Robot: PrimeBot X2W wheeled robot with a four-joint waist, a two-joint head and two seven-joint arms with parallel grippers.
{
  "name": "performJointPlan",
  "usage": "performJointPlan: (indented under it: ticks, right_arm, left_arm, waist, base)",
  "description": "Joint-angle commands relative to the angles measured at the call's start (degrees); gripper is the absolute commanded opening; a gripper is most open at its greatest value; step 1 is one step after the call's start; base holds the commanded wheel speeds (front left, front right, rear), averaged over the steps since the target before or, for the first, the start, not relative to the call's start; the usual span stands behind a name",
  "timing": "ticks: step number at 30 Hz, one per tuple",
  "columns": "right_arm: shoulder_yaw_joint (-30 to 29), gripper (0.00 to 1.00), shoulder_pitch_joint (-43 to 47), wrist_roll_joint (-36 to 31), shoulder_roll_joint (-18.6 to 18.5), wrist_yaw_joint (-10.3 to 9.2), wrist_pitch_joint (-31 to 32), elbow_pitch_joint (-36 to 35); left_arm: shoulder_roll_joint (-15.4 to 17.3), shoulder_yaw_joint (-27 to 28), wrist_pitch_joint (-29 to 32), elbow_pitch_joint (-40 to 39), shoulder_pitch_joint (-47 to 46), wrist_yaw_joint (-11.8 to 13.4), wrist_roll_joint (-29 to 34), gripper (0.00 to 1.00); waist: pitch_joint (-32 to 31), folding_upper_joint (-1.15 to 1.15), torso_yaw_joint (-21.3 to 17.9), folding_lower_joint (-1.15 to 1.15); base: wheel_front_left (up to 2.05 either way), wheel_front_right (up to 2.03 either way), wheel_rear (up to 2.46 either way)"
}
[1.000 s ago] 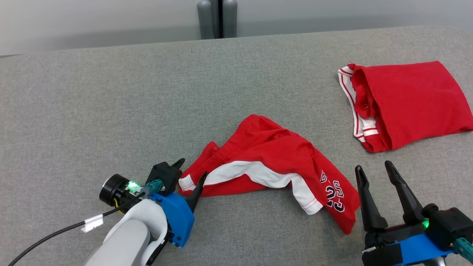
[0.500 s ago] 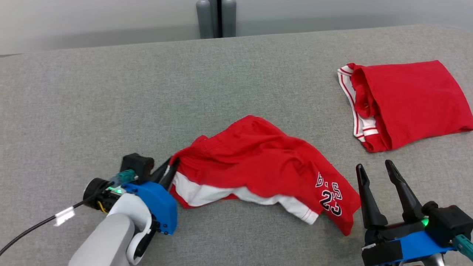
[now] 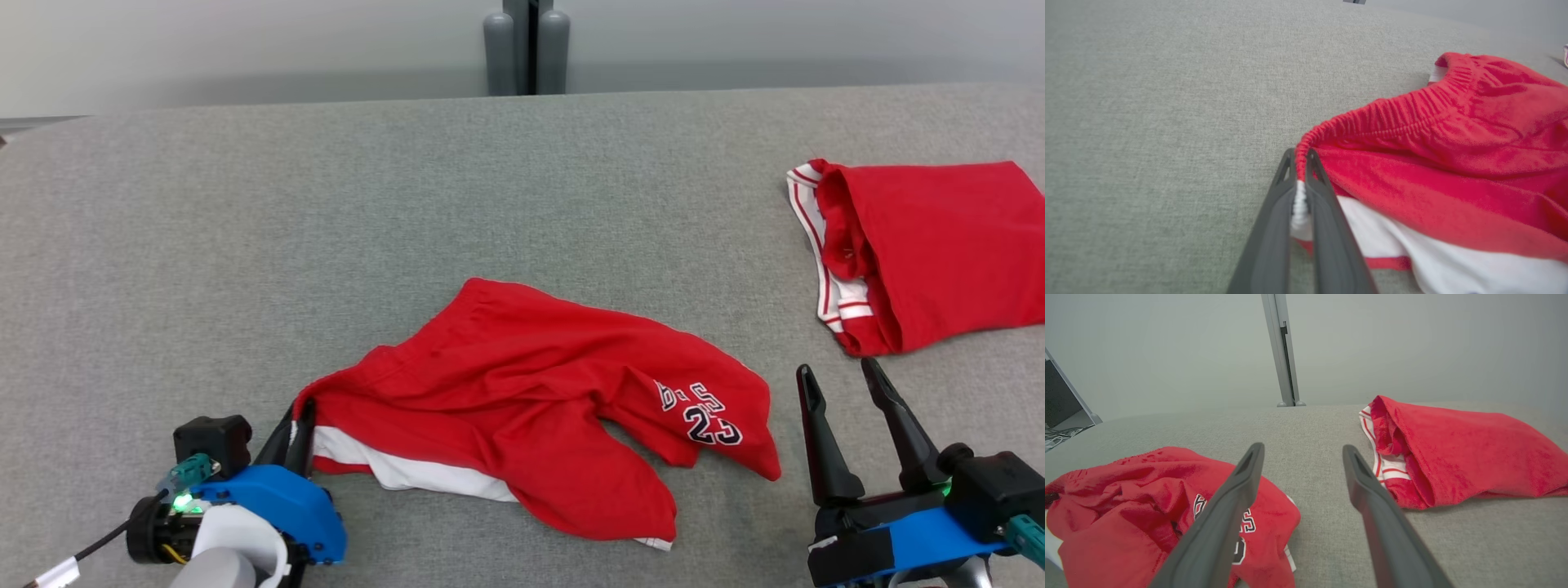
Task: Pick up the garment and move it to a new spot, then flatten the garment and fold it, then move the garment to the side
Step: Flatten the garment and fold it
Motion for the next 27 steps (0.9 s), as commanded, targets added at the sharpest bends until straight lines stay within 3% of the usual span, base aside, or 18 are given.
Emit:
performJointPlan:
  ticks: [1,2,9,16,27]
  right_arm:
    - [-0.2,1.0,0.0,-0.7,0.0,0.03,0.3,-0.5]
    - [-0.2,1.0,0.1,-1.0,0.0,0.02,0.3,-0.8]
    - [0.0,1.0,0.8,-2.4,0.0,0.03,1.4,-3.0]
    - [0.3,1.0,3.1,-2.7,0.0,0.02,3.3,-5.1]
    - [0.0,1.0,5.3,-1.7,0.0,0.03,4.5,-5.8]
  left_arm:
    - [-0.6,0.3,-1.5,-1.7,0.9,0.4,-0.3,0.96]
    - [-0.8,0.1,-2.4,-2.5,1.2,0.7,0.3,1.0]
    - [-2.3,1.2,-10.5,-8.6,1.9,3.9,3.6,1.0]
    - [-0.4,2.8,-12.6,-15.5,3.5,8.2,10.6,1.0]
    - [3.1,2.6,-11.7,-20.1,7.9,8.0,12.4,1.0]
  waist:
    - [-0.4,-0.01,0.5,0.0]
    - [-0.7,-0.01,0.7,0.0]
    - [-3.1,-0.01,1.4,0.0]
    - [-6.1,-0.01,1.4,0.0]
    - [-7.7,-0.01,1.1,0.0]
  base:
    - [0.0,0.0,0.0]
    - [0.0,0.0,0.0]
    - [0.0,0.0,0.0]
    - [0.0,0.0,0.0]
    - [0.0,0.0,0.0]
